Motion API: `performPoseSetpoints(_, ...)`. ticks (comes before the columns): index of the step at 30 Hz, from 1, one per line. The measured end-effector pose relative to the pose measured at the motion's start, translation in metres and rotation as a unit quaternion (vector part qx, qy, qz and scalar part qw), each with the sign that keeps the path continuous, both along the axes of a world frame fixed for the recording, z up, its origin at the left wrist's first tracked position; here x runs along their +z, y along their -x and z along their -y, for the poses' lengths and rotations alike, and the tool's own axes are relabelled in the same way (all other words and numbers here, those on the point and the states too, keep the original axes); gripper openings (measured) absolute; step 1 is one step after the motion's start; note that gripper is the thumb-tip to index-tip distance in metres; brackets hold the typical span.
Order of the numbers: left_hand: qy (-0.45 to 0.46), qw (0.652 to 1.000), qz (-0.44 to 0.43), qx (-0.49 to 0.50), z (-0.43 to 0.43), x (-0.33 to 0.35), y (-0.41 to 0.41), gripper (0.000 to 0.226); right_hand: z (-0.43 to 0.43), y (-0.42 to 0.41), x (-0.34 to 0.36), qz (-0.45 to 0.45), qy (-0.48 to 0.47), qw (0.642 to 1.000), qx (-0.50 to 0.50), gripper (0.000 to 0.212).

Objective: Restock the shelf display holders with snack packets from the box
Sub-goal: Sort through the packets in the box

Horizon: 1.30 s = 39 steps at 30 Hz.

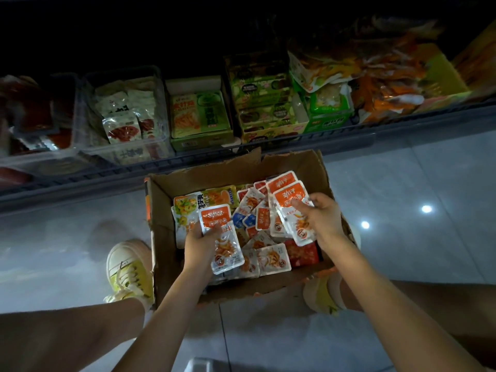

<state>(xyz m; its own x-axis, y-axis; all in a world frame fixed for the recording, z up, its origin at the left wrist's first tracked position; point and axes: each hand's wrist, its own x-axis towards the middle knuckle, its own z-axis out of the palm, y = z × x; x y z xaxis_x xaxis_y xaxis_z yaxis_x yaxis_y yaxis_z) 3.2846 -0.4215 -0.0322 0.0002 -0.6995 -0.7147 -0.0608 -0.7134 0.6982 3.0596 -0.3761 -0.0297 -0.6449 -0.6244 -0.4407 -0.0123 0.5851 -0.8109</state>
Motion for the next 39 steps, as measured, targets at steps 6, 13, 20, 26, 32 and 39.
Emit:
performPoseSetpoints(6, 0.002, 1.0, -0.023, -0.004, -0.003, 0.019, 0.004, 0.016, -0.001, -0.023, 0.03, 0.305, -0.008, 0.951, -0.04, 0.035)
performPoseSetpoints(13, -0.036, 0.986, -0.159, 0.017, -0.006, 0.042, -0.002, 0.037, -0.004, -0.065, 0.048, 0.232, 0.033, 0.97, 0.06, 0.012)
performPoseSetpoints(20, 0.067, 0.989, -0.128, -0.025, -0.011, 0.063, -0.004, 0.019, 0.001, -0.086, 0.068, 0.096, 0.079, 0.987, 0.102, 0.012)
performPoseSetpoints(26, 0.058, 0.981, -0.185, 0.001, -0.005, 0.101, 0.005, 0.021, 0.007, -0.107, 0.095, 0.054, 0.151, 0.981, 0.113, 0.035)
performPoseSetpoints(32, 0.145, 0.978, -0.152, -0.01, -0.001, 0.151, 0.0, 0.034, 0.014, -0.13, 0.148, 0.0, 0.186, 0.967, 0.174, 0.019)
performPoseSetpoints(39, 0.187, 0.961, -0.203, -0.017, 0.022, 0.228, -0.048, 0.024, 0.036, -0.143, 0.232, 0.084, 0.239, 0.937, 0.239, 0.029)
